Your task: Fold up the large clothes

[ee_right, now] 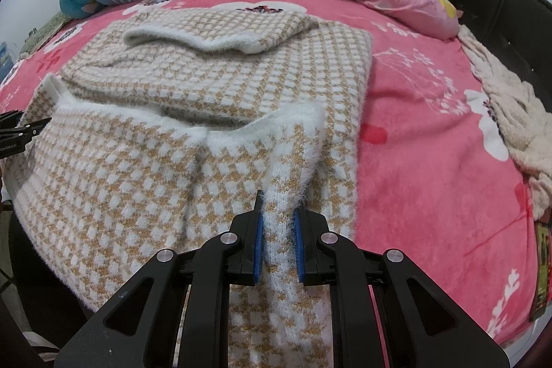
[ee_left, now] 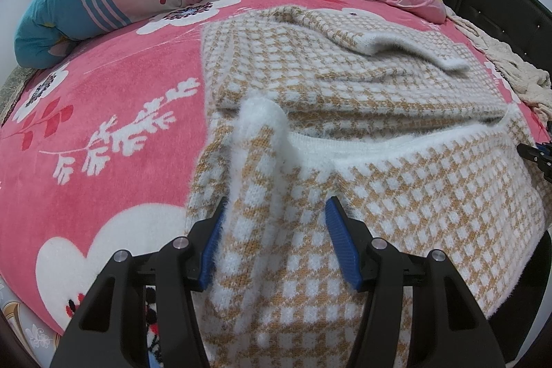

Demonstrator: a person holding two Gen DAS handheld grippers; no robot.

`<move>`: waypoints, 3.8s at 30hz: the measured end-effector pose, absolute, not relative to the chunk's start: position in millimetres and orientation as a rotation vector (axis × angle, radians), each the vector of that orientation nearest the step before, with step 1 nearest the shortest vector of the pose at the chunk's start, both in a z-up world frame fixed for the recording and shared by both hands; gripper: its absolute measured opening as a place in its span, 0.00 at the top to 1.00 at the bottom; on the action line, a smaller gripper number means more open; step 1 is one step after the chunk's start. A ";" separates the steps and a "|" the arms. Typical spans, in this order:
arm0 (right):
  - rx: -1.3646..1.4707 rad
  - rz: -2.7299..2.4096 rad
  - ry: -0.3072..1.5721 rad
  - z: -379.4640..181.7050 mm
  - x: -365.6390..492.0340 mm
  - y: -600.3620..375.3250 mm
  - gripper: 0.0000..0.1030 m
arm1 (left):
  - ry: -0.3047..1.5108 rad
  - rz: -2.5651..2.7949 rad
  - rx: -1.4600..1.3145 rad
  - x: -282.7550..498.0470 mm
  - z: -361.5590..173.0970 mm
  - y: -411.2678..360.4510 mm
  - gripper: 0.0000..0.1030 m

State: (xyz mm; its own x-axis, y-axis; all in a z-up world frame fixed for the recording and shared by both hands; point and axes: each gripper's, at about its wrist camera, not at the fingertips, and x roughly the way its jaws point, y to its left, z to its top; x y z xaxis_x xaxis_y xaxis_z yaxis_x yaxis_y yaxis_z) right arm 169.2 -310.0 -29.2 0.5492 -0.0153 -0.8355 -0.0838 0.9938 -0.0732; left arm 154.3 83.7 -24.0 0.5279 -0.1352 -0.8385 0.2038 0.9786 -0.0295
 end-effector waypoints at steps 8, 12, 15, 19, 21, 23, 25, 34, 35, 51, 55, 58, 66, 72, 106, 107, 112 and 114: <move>-0.108 0.039 0.989 -29.0 168.7 -310.9 0.87 | 0.992 -0.201 0.067 153.4 -23.8 83.5 0.47; -0.109 0.042 0.989 -28.9 169.1 -311.3 0.87 | 0.986 -0.187 0.065 155.2 -22.6 84.9 0.47; -0.111 0.041 0.990 -29.0 169.0 -310.8 0.87 | 0.969 -0.165 0.085 154.8 -19.7 83.2 0.48; -0.113 0.033 0.992 -28.2 168.6 -310.5 0.87 | 0.943 -0.134 0.127 153.0 -15.7 80.6 0.58; -0.113 0.027 0.992 -28.0 168.2 -309.2 0.87 | 0.933 -0.128 0.136 151.7 -13.7 80.7 0.64; -0.114 0.023 0.992 -27.5 168.0 -307.6 0.87 | 0.921 -0.120 0.130 150.1 -11.2 82.6 0.70; -0.116 0.020 0.991 -26.5 167.5 -306.5 0.87 | 0.920 -0.123 0.115 150.4 -10.4 85.2 0.74; -0.129 0.003 0.987 -23.9 163.9 -301.7 0.88 | 0.906 -0.092 0.173 149.9 -12.8 79.1 0.78; -0.127 0.002 0.987 -23.5 163.7 -301.7 0.88 | 0.907 -0.086 0.179 149.4 -13.8 77.1 0.78; -0.117 0.005 0.997 -27.3 167.9 -302.9 0.87 | 0.940 -0.024 0.226 151.0 -16.5 63.4 0.76; -0.117 0.002 1.001 -28.7 169.1 -303.3 0.87 | 0.941 -0.016 0.226 151.6 -17.1 62.3 0.76; -0.115 -0.001 1.003 -29.1 169.9 -303.9 0.87 | 0.941 -0.014 0.226 151.1 -16.7 62.0 0.76; -0.116 -0.002 1.004 -30.3 171.6 -305.1 0.86 | 0.941 -0.014 0.227 151.9 -17.1 62.3 0.76; -0.119 -0.005 0.995 -29.4 170.6 -305.0 0.88 | 0.938 -0.012 0.231 152.2 -17.0 62.0 0.76; -0.130 -0.042 0.572 117.5 208.7 -326.0 0.94 | 0.483 -0.035 0.285 189.2 145.5 57.7 0.91; -0.119 -0.039 0.574 117.7 220.2 -328.7 0.94 | 0.487 -0.036 0.290 206.2 145.8 55.1 0.91; -0.092 -0.038 0.639 94.1 300.2 -338.9 0.94 | 0.604 -0.039 0.306 303.8 116.8 40.8 0.91; -0.075 -0.036 0.712 65.2 334.5 -343.6 0.93 | 0.708 -0.050 0.279 341.5 87.5 42.6 0.89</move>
